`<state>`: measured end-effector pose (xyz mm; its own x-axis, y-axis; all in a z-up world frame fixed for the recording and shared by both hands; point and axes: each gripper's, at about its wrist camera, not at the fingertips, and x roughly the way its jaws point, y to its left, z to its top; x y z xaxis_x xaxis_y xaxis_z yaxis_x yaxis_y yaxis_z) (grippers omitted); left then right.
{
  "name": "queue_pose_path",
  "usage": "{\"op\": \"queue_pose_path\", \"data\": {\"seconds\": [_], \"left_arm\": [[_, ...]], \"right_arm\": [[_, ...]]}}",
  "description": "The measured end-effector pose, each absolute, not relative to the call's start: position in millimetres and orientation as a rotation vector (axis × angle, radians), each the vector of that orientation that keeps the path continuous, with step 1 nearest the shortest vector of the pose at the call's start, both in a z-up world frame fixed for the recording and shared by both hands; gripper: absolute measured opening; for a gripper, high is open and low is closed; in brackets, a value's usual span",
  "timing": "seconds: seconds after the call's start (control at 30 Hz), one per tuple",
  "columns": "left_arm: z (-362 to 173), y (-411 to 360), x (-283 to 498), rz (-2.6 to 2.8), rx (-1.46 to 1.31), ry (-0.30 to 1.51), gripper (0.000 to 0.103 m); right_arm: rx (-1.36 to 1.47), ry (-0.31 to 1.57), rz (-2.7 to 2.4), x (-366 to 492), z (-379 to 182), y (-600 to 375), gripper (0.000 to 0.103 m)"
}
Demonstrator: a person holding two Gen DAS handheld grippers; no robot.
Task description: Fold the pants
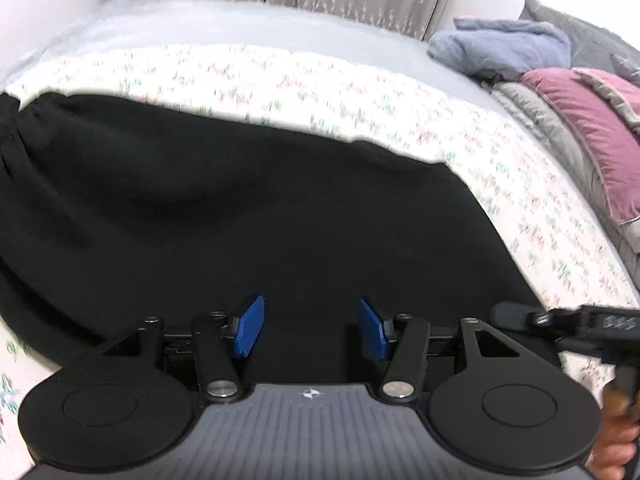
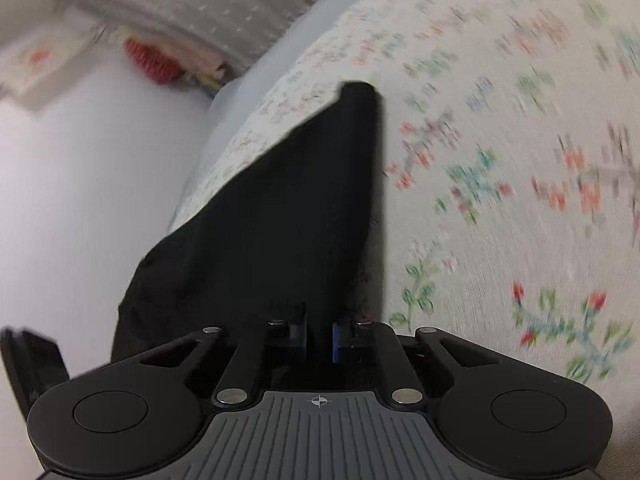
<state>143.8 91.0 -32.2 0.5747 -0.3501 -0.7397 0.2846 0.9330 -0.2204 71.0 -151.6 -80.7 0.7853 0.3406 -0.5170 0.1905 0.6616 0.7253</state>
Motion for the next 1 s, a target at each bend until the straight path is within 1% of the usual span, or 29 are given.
{"op": "queue_pose_path", "data": {"seconds": [0.2, 0.37, 0.47, 0.6, 0.67, 0.7, 0.77, 0.83, 0.87, 0.9, 0.93, 1.0], "left_arm": [[-16.5, 85.7, 140.1, -0.402, -0.126, 0.846, 0.066], [-21.6, 60.2, 132.2, -0.465, -0.076, 0.855, 0.066], [-30.5, 41.0, 129.3, -0.48, -0.015, 0.867, 0.066], [-36.9, 28.5, 130.6, -0.455, 0.067, 0.859, 0.066], [-34.4, 31.3, 133.4, -0.454, 0.057, 0.87, 0.066], [-32.3, 33.9, 135.2, -0.453, 0.046, 0.876, 0.066], [-24.8, 43.8, 130.0, -0.447, 0.004, 0.867, 0.066], [-13.8, 49.0, 124.7, -0.453, -0.044, 0.813, 0.067], [-8.2, 51.0, 123.3, -0.468, -0.071, 0.775, 0.068], [-3.7, 52.1, 123.3, -0.481, -0.095, 0.74, 0.072], [-1.8, 51.6, 125.0, -0.481, -0.109, 0.716, 0.076], [-7.4, 44.3, 131.7, -0.453, -0.111, 0.715, 0.076]], "right_arm": [[0.64, 0.662, 0.099, 55.5, -10.1, -181.0, 0.008], [0.486, 0.705, 0.027, 20.5, 21.7, -236.7, 0.008], [0.492, 0.737, -0.041, -5.2, 10.7, -277.3, 0.009], [0.574, 0.792, -0.061, -14.9, -44.3, -297.7, 0.01], [0.613, 0.8, -0.085, -12.5, -62.5, -295.4, 0.012], [0.622, 0.792, -0.089, -10.1, -59.8, -293.5, 0.016], [0.613, 0.768, -0.08, -9.7, -53.1, -293.1, 0.017], [0.665, 0.778, -0.079, -12.8, -56.8, -298.9, 0.025], [0.704, 0.769, -0.083, -15.3, -58.4, -302.7, 0.026], [0.739, 0.753, -0.089, -16.4, -58.6, -306.1, 0.031], [0.754, 0.735, -0.097, -16.4, -55.9, -309.5, 0.04], [0.765, 0.714, -0.119, -16.3, -53.5, -311.7, 0.046]]}}
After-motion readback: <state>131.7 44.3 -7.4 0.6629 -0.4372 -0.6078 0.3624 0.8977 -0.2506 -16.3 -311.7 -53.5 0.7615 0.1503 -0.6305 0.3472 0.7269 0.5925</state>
